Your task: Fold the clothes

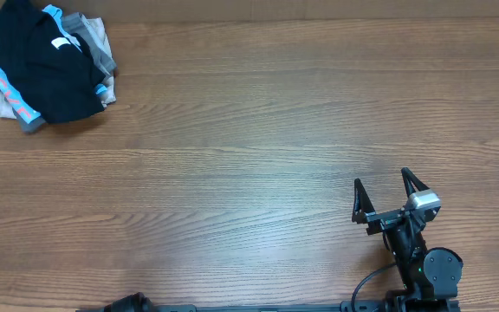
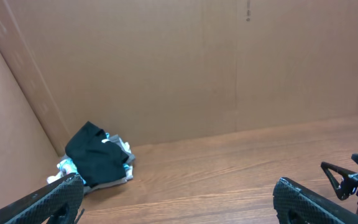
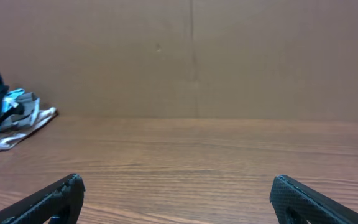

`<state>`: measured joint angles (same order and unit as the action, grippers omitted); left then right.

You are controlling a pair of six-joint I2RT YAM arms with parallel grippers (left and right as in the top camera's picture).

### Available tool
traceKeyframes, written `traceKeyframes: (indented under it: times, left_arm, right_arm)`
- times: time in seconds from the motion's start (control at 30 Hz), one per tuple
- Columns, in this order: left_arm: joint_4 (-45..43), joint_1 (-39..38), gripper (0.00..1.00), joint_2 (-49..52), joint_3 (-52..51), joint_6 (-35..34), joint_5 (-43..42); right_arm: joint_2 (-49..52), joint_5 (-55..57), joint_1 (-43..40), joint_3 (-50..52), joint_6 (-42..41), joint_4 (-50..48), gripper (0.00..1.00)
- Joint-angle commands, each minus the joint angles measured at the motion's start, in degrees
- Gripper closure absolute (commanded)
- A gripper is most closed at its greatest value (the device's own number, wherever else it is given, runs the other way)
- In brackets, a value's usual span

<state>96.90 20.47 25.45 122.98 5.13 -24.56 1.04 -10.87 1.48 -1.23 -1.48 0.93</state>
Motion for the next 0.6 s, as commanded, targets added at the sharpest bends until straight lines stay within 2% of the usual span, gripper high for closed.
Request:
traceKeyframes:
  times: [0.0, 0.23, 0.57]
  left_arm:
    - [-0.11, 0.13, 0.0, 1.14, -0.31, 1.11, 0.61]
    - [-0.11, 0.13, 0.0, 1.16, -0.31, 1.11, 0.61]
    - [-0.13, 0.13, 0.0, 1.14, -0.31, 1.11, 0.61]
  right_arm:
    - [-0.9, 2.67, -0.94, 0.76, 0.22, -0.55, 0.0]
    - [-0.9, 3.39, -4.63, 0.79, 0.04, 3.37, 0.0]
    - [-0.87, 5.46, -5.09, 0.79, 0.0, 3.41, 0.0]
